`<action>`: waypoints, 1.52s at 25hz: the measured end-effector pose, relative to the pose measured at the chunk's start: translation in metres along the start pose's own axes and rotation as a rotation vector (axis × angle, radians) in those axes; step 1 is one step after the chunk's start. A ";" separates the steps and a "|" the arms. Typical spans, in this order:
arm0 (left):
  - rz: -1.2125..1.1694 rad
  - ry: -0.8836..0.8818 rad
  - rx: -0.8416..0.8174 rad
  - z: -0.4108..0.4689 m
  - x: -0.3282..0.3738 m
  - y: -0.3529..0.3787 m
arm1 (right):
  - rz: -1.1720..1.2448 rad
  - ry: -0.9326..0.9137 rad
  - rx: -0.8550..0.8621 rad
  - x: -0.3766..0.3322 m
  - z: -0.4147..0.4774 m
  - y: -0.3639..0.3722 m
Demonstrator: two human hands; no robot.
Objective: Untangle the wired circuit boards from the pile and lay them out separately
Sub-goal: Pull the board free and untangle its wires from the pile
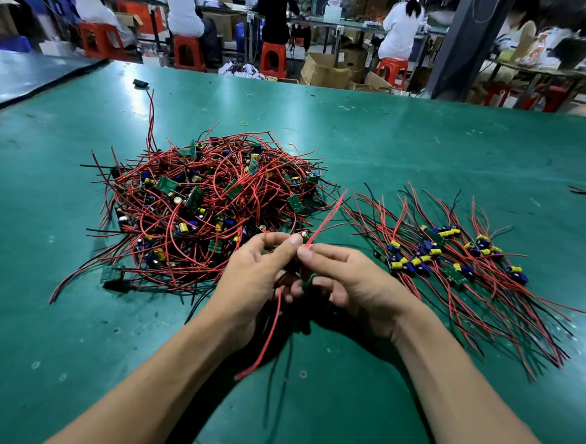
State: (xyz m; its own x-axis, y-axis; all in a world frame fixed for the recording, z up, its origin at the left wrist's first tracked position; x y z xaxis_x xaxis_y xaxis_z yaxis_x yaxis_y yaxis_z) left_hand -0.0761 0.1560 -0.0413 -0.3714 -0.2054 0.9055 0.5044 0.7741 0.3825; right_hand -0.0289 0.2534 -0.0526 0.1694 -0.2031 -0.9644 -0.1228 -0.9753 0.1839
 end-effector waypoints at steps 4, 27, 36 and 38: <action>-0.060 -0.005 -0.037 0.001 0.005 0.002 | 0.059 -0.089 -0.033 -0.007 -0.001 0.004; -0.282 -0.046 -0.051 -0.003 0.008 -0.004 | -0.296 -0.562 0.190 -0.062 -0.022 -0.002; -0.057 -0.054 -0.156 -0.008 -0.004 0.011 | 0.000 -0.208 0.069 -0.029 -0.006 -0.003; -0.043 -0.073 -0.182 -0.008 -0.008 0.014 | 0.053 -0.169 0.017 -0.026 -0.007 0.001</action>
State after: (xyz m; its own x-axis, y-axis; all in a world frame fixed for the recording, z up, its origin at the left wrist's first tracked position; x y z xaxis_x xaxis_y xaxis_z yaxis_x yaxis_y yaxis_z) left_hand -0.0595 0.1634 -0.0422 -0.4475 -0.1868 0.8746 0.6172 0.6432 0.4532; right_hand -0.0267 0.2569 -0.0256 -0.0046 -0.2354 -0.9719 -0.1436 -0.9617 0.2336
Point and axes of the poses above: each hand's wrist, its own z-axis towards the middle knuckle, its own y-axis out of the palm, x = y × z, the point moved 9 cm from there along z, towards the middle knuckle, and after that the axes turned 2 degrees about -y, right-handed, at the moved point
